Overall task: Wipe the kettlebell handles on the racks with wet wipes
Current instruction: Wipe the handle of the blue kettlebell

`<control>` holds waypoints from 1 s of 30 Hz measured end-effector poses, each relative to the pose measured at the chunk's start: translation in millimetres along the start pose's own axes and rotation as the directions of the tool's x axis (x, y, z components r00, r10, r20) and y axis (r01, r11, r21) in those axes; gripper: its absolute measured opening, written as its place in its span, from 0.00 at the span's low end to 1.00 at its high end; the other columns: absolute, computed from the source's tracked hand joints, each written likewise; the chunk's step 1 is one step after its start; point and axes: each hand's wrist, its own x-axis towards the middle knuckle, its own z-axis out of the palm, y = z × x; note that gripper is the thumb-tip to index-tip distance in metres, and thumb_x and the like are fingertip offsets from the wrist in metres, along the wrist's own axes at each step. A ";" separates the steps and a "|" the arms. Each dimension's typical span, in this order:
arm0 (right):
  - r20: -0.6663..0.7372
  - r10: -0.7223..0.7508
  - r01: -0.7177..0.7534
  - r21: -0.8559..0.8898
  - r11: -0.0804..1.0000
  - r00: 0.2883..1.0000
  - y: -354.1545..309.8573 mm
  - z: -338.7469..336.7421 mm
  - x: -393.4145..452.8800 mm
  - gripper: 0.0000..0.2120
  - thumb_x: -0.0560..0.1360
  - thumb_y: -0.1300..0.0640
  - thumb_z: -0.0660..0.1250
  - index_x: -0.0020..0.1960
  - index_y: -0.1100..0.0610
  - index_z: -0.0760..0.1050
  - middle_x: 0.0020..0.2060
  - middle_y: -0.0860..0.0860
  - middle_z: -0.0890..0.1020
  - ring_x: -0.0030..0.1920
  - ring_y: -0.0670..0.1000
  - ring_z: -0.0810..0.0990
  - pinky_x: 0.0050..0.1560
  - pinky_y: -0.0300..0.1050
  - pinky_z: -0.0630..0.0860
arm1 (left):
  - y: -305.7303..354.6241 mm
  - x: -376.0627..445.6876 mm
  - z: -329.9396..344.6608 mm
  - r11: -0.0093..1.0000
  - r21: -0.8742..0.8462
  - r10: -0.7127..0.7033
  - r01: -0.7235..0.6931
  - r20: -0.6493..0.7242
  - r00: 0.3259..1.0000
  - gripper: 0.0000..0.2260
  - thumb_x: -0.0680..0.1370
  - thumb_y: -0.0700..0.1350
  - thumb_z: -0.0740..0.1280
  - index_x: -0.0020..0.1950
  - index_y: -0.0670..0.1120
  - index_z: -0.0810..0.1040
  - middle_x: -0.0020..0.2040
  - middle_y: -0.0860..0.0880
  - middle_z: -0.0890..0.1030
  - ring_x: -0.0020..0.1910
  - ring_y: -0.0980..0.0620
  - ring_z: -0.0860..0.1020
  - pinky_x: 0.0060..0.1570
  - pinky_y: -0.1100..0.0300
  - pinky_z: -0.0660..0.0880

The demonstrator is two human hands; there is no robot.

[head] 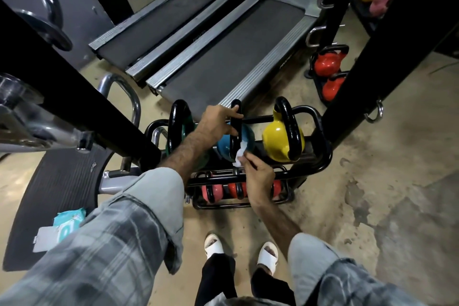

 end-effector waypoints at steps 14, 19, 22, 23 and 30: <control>0.821 -0.395 0.908 -0.405 0.105 0.412 -66.7 -5.2 49.2 0.07 0.74 0.58 0.68 0.51 0.58 0.81 0.53 0.52 0.78 0.49 0.51 0.76 0.47 0.47 0.78 | -35.5 -94.2 94.7 0.799 -0.578 -0.314 0.167 -0.162 0.936 0.15 0.71 0.36 0.72 0.57 0.46 0.81 0.47 0.53 0.84 0.46 0.59 0.81 0.51 0.63 0.77; 0.994 -0.085 0.898 -0.101 -0.429 0.072 -72.9 1.7 53.7 0.08 0.65 0.56 0.77 0.44 0.52 0.84 0.44 0.47 0.82 0.41 0.52 0.76 0.35 0.42 0.69 | -37.3 -87.8 100.7 0.730 -0.679 -0.288 0.078 -0.202 0.936 0.18 0.65 0.40 0.74 0.54 0.50 0.80 0.50 0.53 0.81 0.46 0.68 0.77 0.49 0.72 0.72; 0.982 -0.015 0.833 -0.169 -0.527 0.190 -91.6 22.9 61.2 0.05 0.69 0.47 0.72 0.41 0.48 0.82 0.39 0.45 0.80 0.44 0.53 0.75 0.38 0.46 0.68 | -50.5 -78.9 107.3 0.769 -0.627 -0.298 0.123 -0.181 0.937 0.19 0.63 0.45 0.79 0.53 0.46 0.82 0.52 0.49 0.82 0.50 0.57 0.79 0.50 0.70 0.71; 0.977 0.028 0.812 -0.158 -0.561 0.210 -94.5 28.4 60.0 0.07 0.70 0.45 0.69 0.40 0.48 0.81 0.37 0.45 0.80 0.44 0.53 0.74 0.39 0.47 0.68 | -55.6 -76.4 110.2 0.783 -0.607 -0.301 0.135 -0.179 0.937 0.20 0.63 0.45 0.80 0.53 0.45 0.83 0.52 0.48 0.80 0.50 0.54 0.78 0.48 0.73 0.69; 0.960 0.261 0.746 0.099 -0.658 0.104 -119.9 54.4 73.8 0.14 0.76 0.44 0.60 0.39 0.50 0.79 0.35 0.46 0.81 0.46 0.53 0.73 0.44 0.50 0.64 | -61.9 -76.9 113.5 0.769 -0.625 -0.293 0.133 -0.159 0.943 0.18 0.65 0.45 0.80 0.52 0.42 0.83 0.48 0.48 0.74 0.46 0.55 0.74 0.45 0.75 0.69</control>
